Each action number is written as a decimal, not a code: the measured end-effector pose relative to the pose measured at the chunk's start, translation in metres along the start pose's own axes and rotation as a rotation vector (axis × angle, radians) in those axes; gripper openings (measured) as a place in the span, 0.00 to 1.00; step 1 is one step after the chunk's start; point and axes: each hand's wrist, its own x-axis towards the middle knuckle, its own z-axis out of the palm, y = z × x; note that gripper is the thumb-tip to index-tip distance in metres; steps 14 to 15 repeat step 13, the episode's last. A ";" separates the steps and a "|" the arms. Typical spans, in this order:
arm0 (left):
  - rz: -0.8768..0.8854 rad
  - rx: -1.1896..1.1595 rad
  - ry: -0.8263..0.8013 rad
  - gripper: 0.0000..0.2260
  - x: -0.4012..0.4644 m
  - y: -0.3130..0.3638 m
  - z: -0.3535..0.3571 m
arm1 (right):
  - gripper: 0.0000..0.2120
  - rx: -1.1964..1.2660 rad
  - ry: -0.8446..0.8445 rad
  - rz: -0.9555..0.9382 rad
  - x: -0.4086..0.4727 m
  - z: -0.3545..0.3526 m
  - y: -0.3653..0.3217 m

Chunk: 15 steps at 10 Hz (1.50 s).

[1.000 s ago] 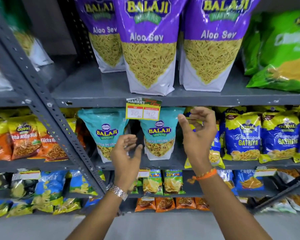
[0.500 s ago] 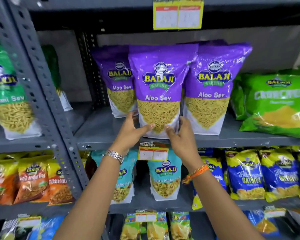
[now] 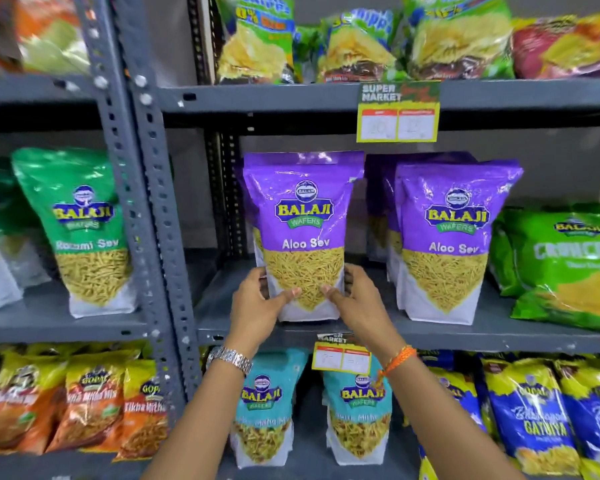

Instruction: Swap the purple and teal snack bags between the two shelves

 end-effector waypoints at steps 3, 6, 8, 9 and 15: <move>-0.046 0.099 0.027 0.31 0.007 -0.024 -0.050 | 0.22 0.041 -0.130 0.042 0.009 0.053 -0.011; -0.043 0.178 -0.019 0.23 0.007 -0.013 -0.052 | 0.25 0.012 -0.120 0.066 0.011 0.061 -0.012; -0.039 0.200 -0.033 0.22 0.011 -0.013 -0.050 | 0.24 0.017 -0.116 0.068 0.012 0.062 -0.010; -0.038 0.209 -0.033 0.23 0.012 -0.015 -0.049 | 0.24 0.017 -0.118 0.066 0.014 0.061 -0.011; 0.000 0.171 -0.016 0.25 0.015 -0.022 -0.044 | 0.25 0.045 -0.125 0.074 0.019 0.058 -0.003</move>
